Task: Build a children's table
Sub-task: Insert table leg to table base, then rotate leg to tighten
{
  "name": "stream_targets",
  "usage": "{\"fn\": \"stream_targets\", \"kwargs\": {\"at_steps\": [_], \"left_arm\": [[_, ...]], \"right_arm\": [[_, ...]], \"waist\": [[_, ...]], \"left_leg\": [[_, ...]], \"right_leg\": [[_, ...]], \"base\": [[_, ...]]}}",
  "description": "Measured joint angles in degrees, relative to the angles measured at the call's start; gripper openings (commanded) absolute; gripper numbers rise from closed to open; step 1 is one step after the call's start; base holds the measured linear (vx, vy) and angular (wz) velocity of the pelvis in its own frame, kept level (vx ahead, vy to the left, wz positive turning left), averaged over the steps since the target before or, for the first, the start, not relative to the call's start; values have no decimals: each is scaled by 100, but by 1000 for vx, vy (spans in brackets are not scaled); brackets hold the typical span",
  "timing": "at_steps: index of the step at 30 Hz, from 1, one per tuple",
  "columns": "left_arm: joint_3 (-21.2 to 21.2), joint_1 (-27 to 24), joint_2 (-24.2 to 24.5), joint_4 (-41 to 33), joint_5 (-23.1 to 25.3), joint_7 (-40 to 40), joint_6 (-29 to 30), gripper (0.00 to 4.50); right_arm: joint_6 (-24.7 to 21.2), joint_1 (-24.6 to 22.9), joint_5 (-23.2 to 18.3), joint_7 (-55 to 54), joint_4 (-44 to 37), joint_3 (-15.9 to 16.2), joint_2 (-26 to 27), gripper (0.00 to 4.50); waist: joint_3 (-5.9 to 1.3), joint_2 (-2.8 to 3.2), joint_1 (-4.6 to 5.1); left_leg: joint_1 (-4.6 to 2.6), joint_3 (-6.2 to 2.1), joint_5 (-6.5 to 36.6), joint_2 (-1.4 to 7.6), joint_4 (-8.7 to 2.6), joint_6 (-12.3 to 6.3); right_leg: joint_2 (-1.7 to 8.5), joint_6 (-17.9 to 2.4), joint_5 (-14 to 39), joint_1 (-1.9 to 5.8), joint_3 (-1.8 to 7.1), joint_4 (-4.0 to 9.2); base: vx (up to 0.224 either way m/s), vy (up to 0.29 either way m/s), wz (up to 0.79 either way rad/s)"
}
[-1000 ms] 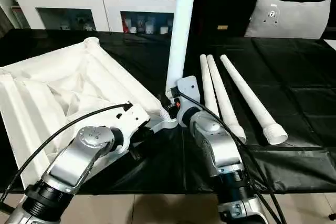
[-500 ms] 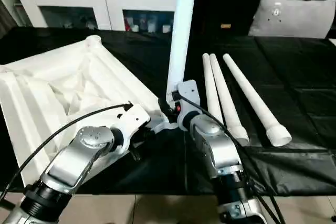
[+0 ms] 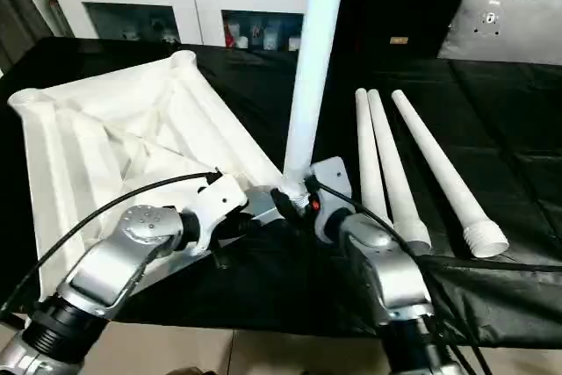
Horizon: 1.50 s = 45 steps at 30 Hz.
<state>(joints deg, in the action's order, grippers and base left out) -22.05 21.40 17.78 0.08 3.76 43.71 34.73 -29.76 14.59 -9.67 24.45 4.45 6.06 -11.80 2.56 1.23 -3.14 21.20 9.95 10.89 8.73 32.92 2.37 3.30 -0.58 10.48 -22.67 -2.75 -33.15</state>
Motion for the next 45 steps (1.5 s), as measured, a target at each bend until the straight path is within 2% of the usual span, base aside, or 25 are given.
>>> {"fn": "stream_targets", "kwargs": {"at_steps": [8, 14, 17, 22, 24, 27, 34, 41, 45], "left_arm": [[-21, 126, 440, 356, -112, 482, -642, 0], [-57, 189, 764, 548, -189, 996, -1119, 0], [-133, 236, 970, 661, -207, 1312, -1441, 0], [-295, 349, 1156, 875, -185, 1713, -1926, 0], [-333, 357, 1222, 901, -185, 1879, -2037, 0], [-368, 375, 1263, 932, -187, 2077, -2153, 0], [-462, 416, 1275, 992, -193, 2273, -2342, 0], [-466, 427, 1253, 1052, -195, 2364, -2411, 0], [-461, 434, 1250, 1104, -192, 2372, -2460, 0]], "right_arm": [[84, -216, -304, 882, -186, -58, -597, 449], [461, -215, -412, 1628, -220, -92, -1116, 449], [592, -152, -436, 2130, -263, -77, -1464, 449], [816, -133, -583, 3021, -374, 125, -1809, 449], [912, -102, -634, 3344, -368, 199, -1851, 422], [1025, -82, -658, 3695, -356, 366, -1891, 411], [1243, 106, -553, 3861, 44, 572, -1870, 342], [1400, 140, -483, 3991, 245, 588, -1815, 282], [1491, 180, -463, 4006, 315, 620, -1805, 273]], "waist": [[8, 24, -25], [7, 25, -44], [5, 29, -92], [4, 31, -202], [4, 31, -220], [4, 30, -229], [4, 30, -236], [4, 30, -252], [3, 29, -245]], "left_leg": [[-9, 0, -4, 2, 9, 3], [-6, 0, -4, 3, 16, 2], [-8, 0, -4, 5, 24, 1], [-21, 0, -3, 10, 41, 0], [-20, 0, -2, 12, 54, -1], [-21, 0, -1, 13, 68, -3], [-25, 0, -1, 13, 95, -3], [-30, 0, -2, 15, 99, -2], [-35, 0, -3, 15, 102, -1]], "right_leg": [[0, -9, -9, 8, -1, -6], [0, -10, -10, 7, -3, -11], [1, -10, -10, 14, -8, -13], [2, -11, -11, 31, -9, -21], [4, -11, -11, 32, -11, -31], [6, -11, -11, 38, -12, -38], [11, -15, -13, 44, -11, -67], [12, -12, -11, 42, -11, -85], [12, -12, -11, 44, -11, -90]], "base": [[0, 0, 0], [0, 0, 0], [0, 0, 0], [0, 0, 0], [0, 0, 0], [0, 0, 0], [0, 0, 0], [0, 0, 0], [0, 0, 0]]}}
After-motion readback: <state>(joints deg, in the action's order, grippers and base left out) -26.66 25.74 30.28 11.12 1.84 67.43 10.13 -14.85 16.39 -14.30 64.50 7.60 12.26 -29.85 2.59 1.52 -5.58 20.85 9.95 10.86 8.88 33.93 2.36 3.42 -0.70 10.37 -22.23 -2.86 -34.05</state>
